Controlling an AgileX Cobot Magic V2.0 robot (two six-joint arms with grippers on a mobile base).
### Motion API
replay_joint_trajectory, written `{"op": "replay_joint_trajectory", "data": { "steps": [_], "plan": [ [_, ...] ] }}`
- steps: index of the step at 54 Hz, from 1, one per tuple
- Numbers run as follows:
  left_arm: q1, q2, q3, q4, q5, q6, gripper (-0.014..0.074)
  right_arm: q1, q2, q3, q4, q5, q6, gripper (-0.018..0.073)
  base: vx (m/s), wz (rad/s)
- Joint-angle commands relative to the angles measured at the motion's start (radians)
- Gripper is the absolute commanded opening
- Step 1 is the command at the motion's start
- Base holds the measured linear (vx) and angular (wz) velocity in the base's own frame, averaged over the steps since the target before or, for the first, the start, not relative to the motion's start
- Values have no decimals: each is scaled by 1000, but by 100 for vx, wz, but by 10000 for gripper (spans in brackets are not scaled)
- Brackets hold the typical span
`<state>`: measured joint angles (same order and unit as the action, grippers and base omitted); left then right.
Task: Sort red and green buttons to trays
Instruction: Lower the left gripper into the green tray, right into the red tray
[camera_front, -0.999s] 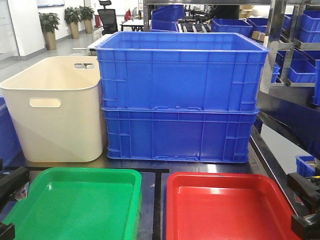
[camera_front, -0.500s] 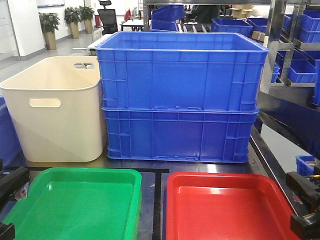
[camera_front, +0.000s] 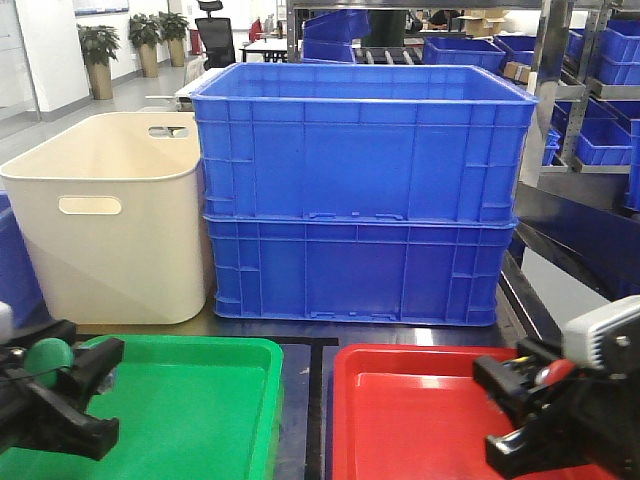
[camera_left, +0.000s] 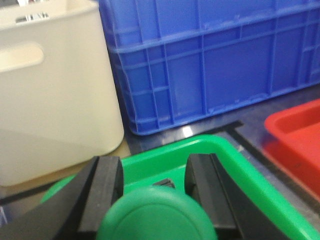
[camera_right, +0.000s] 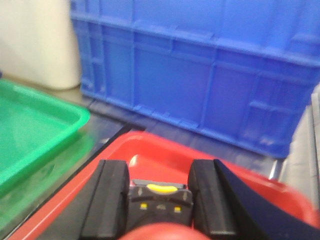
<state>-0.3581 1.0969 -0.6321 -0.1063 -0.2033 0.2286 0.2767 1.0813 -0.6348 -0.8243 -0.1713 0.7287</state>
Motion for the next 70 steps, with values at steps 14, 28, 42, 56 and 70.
{"op": "replay_joint_trajectory", "data": {
  "steps": [14,28,42,56,70],
  "plan": [
    [-6,185,-35,-6,-126,-3,34,3,196,-34,0,-123,0,36,0,0],
    [-6,261,-35,-6,-122,-3,277,3,269,-34,0,-130,0,210,0,0],
    [-6,273,-35,-6,-124,-3,563,3,292,-34,3,-131,0,519,0,0],
    [-6,260,-35,-6,-124,-3,639,1,282,-34,5,-136,6,601,0,0],
    [-6,108,-35,-6,-152,-3,601,1,133,-34,5,-135,20,563,0,0]
  ]
}}
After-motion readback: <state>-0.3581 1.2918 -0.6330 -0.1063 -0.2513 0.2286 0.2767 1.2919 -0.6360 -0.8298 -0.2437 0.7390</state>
